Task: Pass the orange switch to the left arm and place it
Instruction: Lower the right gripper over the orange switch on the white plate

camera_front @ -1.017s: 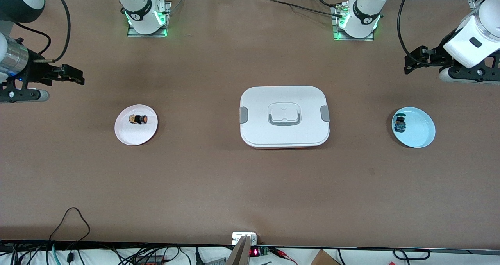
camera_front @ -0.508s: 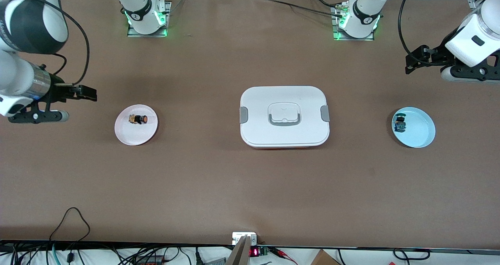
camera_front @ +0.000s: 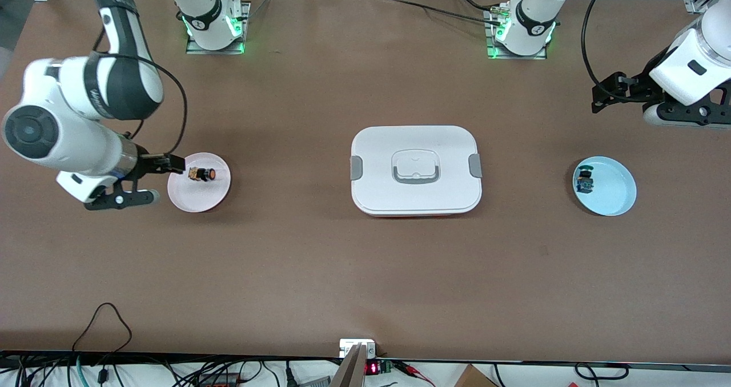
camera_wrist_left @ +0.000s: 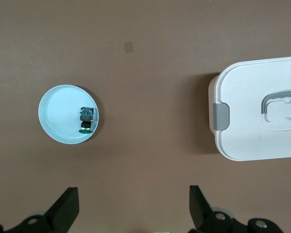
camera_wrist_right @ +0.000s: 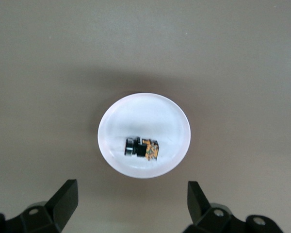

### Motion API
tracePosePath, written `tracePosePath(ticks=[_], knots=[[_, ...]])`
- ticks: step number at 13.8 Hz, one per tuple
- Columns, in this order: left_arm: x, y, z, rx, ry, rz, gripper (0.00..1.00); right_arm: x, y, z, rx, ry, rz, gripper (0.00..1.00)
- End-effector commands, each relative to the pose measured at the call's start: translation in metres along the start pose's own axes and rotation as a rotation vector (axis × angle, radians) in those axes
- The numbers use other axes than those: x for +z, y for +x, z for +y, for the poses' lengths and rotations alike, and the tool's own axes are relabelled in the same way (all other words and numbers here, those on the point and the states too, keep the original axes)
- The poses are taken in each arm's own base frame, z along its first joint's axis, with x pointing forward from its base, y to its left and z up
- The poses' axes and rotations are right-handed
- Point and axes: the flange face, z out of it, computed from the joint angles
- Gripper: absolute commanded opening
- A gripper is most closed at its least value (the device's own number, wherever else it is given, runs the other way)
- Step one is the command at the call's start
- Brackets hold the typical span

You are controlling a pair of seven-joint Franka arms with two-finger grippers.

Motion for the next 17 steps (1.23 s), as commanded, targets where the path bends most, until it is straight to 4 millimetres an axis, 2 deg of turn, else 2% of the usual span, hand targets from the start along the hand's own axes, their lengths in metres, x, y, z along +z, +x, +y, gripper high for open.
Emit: tracePosePath(ticks=[1, 6, 11, 17], knots=[[-0.006, 0.006, -0.003, 0.024, 0.007, 0.01, 1.0, 0.039, -0.009, 0.014, 0.031, 0.01, 0.011, 1.0], [-0.006, 0.006, -0.004, 0.022, 0.007, 0.01, 1.0, 0.117, -0.015, 0.022, 0.106, 0.09, -0.002, 1.0], [-0.007, 0.006, -0.011, 0.01, 0.004, 0.011, 1.0, 0.16, -0.018, 0.024, 0.121, 0.078, 0.014, 1.0], [-0.007, 0.006, -0.01, 0.01, 0.0, 0.011, 1.0, 0.181, -0.018, 0.02, 0.157, 0.069, 0.026, 1.0]])
